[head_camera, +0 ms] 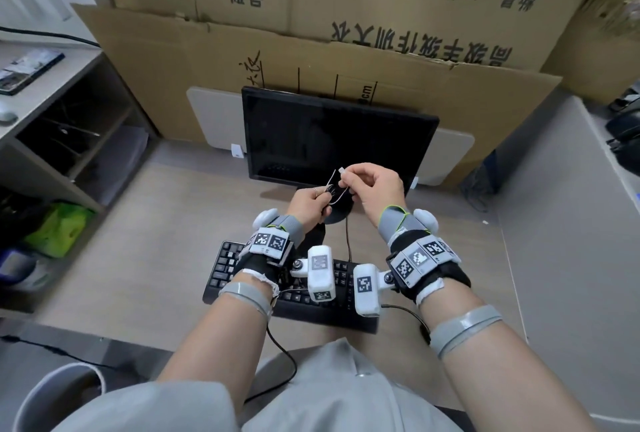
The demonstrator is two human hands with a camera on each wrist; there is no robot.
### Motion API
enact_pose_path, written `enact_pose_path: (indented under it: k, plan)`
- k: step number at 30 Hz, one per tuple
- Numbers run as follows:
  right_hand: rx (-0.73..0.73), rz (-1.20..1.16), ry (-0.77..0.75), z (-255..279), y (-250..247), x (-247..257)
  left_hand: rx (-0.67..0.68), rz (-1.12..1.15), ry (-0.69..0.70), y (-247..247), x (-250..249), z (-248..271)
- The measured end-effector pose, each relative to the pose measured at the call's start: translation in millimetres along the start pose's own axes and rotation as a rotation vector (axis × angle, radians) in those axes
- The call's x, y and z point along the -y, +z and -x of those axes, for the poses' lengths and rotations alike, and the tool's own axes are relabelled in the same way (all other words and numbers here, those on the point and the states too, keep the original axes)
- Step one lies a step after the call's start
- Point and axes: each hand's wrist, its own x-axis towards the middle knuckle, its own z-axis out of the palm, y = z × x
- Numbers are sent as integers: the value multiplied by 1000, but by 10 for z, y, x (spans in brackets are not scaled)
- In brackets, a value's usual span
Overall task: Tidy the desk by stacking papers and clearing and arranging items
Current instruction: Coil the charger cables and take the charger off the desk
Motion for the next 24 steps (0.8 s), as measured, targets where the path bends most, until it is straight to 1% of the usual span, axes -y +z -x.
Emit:
enact_pose_path:
  k: [3,8,18,24]
  plan:
    - [-52,70,-17,-71,-46,1,51,-5,5,66,-92,-5]
    - [-77,116,-32,-168,-125,2,56,19,1,126,-182,-48]
    - [-35,217,-53,-294,-211,5,68,-46,11,177,-253,-118]
    - [-22,218,-48,-297,-220,4,67,-63,5,159,-233,-163]
